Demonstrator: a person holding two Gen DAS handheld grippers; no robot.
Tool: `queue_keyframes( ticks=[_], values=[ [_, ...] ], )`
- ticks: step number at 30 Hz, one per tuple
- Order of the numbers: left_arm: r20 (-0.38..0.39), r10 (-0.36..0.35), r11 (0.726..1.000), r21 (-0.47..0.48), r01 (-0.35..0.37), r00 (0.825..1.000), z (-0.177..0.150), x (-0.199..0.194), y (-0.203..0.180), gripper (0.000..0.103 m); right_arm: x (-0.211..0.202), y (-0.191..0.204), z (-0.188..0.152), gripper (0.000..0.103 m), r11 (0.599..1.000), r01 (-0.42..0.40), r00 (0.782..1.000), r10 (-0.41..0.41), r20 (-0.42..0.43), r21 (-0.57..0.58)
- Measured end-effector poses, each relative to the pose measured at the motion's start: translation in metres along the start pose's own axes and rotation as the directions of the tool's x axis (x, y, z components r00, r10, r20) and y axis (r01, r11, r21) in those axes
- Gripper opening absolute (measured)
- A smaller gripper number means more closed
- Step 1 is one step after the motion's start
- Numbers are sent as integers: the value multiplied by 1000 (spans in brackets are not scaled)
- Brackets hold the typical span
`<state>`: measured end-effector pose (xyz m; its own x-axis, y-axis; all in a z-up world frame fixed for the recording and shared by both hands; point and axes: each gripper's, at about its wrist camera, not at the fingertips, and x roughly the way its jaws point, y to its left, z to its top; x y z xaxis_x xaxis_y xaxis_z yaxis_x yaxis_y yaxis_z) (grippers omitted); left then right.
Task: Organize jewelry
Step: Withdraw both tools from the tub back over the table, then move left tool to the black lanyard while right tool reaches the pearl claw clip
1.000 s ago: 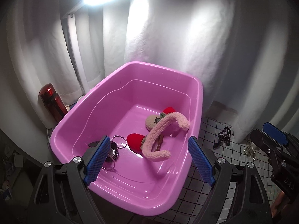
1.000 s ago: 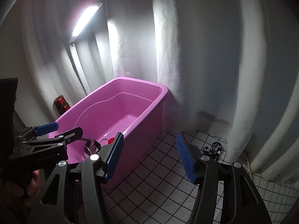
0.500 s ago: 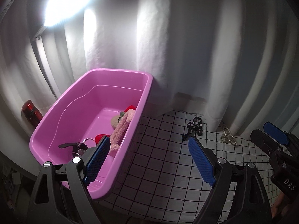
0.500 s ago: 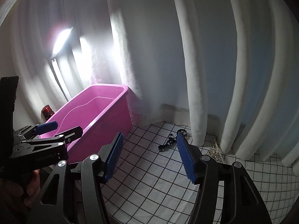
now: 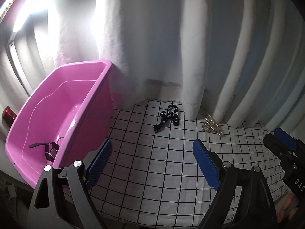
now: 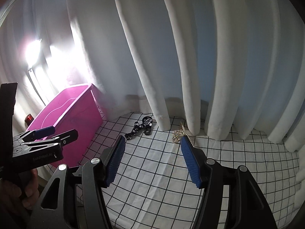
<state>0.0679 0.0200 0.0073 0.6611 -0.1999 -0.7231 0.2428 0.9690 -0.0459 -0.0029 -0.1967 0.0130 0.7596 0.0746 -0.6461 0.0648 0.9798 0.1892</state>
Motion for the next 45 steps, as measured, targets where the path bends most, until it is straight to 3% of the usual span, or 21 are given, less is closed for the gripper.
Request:
queue_keyframes(
  ticks=[8, 18, 32, 45],
  values=[
    [-53, -24, 999, 22, 25, 998, -3, 46, -12, 85, 31, -37, -19, 58, 997, 37, 997, -31, -73, 71],
    [-107, -27, 998, 52, 32, 994, -2, 118, -24, 86, 100, -64, -31, 58, 993, 58, 985, -40, -168, 106],
    [-113, -3, 994, 106, 15, 994, 7, 207, -33, 86, 189, -79, -24, 58, 992, 66, 978, -44, -205, 103],
    [-151, -38, 994, 91, 52, 988, 6, 251, -35, 86, 234, -78, -18, 60, 996, 62, 973, -47, -226, 61]
  ],
)
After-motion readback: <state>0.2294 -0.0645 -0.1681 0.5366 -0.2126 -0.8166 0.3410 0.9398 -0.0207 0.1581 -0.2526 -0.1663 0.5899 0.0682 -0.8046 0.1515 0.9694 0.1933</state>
